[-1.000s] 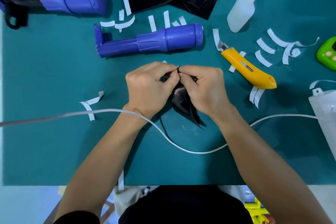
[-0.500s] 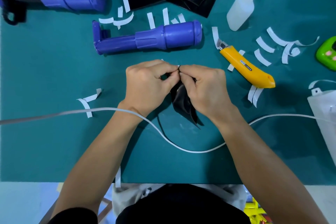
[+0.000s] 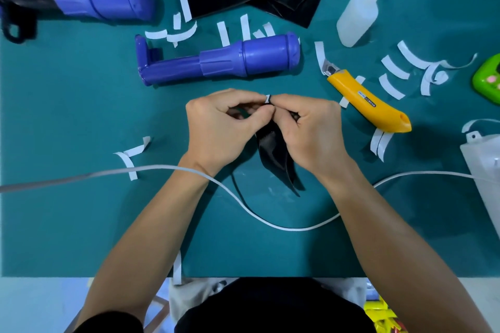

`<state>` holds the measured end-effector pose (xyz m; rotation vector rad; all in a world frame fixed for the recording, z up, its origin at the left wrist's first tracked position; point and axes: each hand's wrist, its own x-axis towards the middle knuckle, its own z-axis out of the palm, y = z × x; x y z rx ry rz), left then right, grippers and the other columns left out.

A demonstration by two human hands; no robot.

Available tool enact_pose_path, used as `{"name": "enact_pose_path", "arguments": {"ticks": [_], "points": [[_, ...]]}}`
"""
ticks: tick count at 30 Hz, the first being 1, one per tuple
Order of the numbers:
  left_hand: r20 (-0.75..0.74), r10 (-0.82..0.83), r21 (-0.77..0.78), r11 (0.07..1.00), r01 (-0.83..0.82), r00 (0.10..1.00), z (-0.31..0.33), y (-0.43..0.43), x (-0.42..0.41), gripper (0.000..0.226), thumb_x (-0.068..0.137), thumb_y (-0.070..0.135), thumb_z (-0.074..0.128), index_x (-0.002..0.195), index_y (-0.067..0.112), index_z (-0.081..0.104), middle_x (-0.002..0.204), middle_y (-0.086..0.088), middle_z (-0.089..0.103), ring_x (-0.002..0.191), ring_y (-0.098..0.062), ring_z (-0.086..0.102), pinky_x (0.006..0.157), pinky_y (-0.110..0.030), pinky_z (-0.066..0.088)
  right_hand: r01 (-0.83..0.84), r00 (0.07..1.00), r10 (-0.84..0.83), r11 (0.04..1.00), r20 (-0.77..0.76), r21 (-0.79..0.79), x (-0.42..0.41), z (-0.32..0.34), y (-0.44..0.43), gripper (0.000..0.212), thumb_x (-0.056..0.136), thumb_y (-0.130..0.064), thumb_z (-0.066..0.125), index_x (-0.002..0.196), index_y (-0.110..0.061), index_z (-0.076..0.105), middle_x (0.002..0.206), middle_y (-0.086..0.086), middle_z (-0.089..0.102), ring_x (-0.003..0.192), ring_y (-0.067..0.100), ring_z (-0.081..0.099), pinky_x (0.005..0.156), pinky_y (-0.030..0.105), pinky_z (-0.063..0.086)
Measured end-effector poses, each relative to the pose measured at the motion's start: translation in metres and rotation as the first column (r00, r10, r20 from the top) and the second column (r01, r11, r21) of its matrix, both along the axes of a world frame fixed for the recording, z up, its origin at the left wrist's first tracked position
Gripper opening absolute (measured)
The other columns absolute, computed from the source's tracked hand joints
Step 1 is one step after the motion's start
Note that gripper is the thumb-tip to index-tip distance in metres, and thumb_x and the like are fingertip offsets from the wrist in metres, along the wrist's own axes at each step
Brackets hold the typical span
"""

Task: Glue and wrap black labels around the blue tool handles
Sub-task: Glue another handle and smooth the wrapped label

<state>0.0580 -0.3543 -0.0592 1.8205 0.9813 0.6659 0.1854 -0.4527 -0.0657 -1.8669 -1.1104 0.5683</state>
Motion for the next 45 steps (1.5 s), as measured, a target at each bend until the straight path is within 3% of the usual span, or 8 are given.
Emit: {"name": "enact_pose_path", "arguments": {"ticks": [6, 11, 16, 19, 26, 30, 35, 45], "points": [[0.086, -0.015, -0.195, 0.980, 0.031, 0.996, -0.001, 0.007, -0.003, 0.023, 0.084, 0.012, 0.085, 0.088, 0.034, 0.080, 0.084, 0.012, 0.080, 0.078, -0.011, 0.077, 0.077, -0.024, 0.060, 0.004, 0.988, -0.013, 0.998, 0.154, 0.057, -0.004, 0.003, -0.001, 0.027, 0.099, -0.002, 0.062, 0.072, -0.004, 0.062, 0.060, 0.004, 0.045, 0.060, 0.022, 0.037, 0.053, 0.035, 0.036], [0.071, 0.010, -0.128, 0.992, 0.000, 0.997, -0.004, 0.004, -0.005, 0.023, 0.087, 0.008, 0.083, 0.090, 0.032, 0.081, 0.085, 0.019, 0.079, 0.079, -0.006, 0.076, 0.077, -0.020, 0.058, -0.001, 0.985, -0.011, 0.998, 0.170, 0.070, -0.005, 0.006, -0.002, 0.021, 0.099, -0.004, 0.064, 0.079, -0.006, 0.069, 0.063, -0.001, 0.048, 0.061, 0.017, 0.038, 0.055, 0.024, 0.035], [0.024, -0.064, 0.475, 0.879, 0.045, 0.998, -0.007, -0.001, -0.007, 0.002, 0.087, 0.007, 0.084, 0.088, 0.009, 0.084, 0.086, 0.002, 0.080, 0.076, -0.010, 0.076, 0.069, -0.027, 0.062, -0.014, 0.987, 0.007, 0.999, 0.159, 0.043, -0.006, 0.006, -0.003, 0.022, 0.098, -0.004, 0.063, 0.077, -0.005, 0.068, 0.062, -0.005, 0.044, 0.061, 0.017, 0.037, 0.055, 0.021, 0.034], [-0.013, -0.047, 0.641, 0.767, 0.044, 0.999, -0.012, 0.000, -0.009, 0.004, 0.086, 0.006, 0.084, 0.082, 0.007, 0.084, 0.080, -0.003, 0.080, 0.069, -0.018, 0.077, 0.059, -0.031, 0.060, -0.056, 0.984, 0.050, 0.998, 0.171, 0.032, -0.007, 0.007, -0.003, 0.027, 0.099, -0.004, 0.062, 0.073, -0.007, 0.064, 0.063, -0.009, 0.037, 0.060, 0.015, 0.034, 0.056, 0.019, 0.028], [-0.029, -0.027, 0.598, 0.800, 0.038, 0.999, -0.014, 0.003, -0.009, 0.010, 0.084, 0.002, 0.079, 0.076, 0.008, 0.082, 0.073, -0.001, 0.076, 0.062, -0.014, 0.066, 0.060, -0.022, 0.052, -0.070, 0.985, 0.063, 0.997, 0.163, 0.034, -0.007, 0.007, -0.002, 0.022, 0.099, -0.005, 0.064, 0.077, -0.005, 0.069, 0.063, -0.005, 0.041, 0.060, 0.016, 0.035, 0.053, 0.024, 0.034], [-0.051, 0.016, 0.415, 0.910, 0.007, 0.999, -0.009, 0.001, -0.006, 0.011, 0.078, 0.002, 0.076, 0.074, 0.011, 0.080, 0.069, 0.002, 0.071, 0.057, -0.014, 0.058, 0.057, -0.026, 0.049, -0.055, 0.993, 0.052, 0.998, 0.105, 0.022, -0.007, 0.004, -0.002, 0.019, 0.099, -0.009, 0.064, 0.085, -0.003, 0.075, 0.065, 0.009, 0.060, 0.060, 0.024, 0.050, 0.055, 0.038, 0.043], [-0.064, -0.006, 0.228, 0.974, 0.020, 0.998, -0.005, 0.002, -0.006, 0.011, 0.081, 0.005, 0.078, 0.083, 0.014, 0.083, 0.077, 0.015, 0.071, 0.067, 0.000, 0.063, 0.066, -0.018, 0.051, -0.034, 0.996, 0.033, 0.999, 0.084, 0.014, -0.003, 0.002, -0.002, 0.019, 0.098, -0.009, 0.063, 0.082, -0.005, 0.072, 0.063, 0.006, 0.053, 0.060, 0.024, 0.041, 0.055, 0.038, 0.041], [-0.033, -0.085, 0.509, 0.856, 0.090, 0.996, -0.007, 0.008, -0.011, 0.007, 0.084, 0.002, 0.081, 0.078, 0.006, 0.083, 0.074, -0.003, 0.077, 0.060, -0.011, 0.064, 0.057, -0.028, 0.054, -0.093, 0.965, 0.080, 0.995, 0.252, 0.042, -0.005, 0.007, -0.002, 0.022, 0.098, -0.002, 0.064, 0.077, 0.000, 0.068, 0.061, 0.009, 0.051, 0.057, 0.026, 0.041, 0.053, 0.038, 0.039]]}}
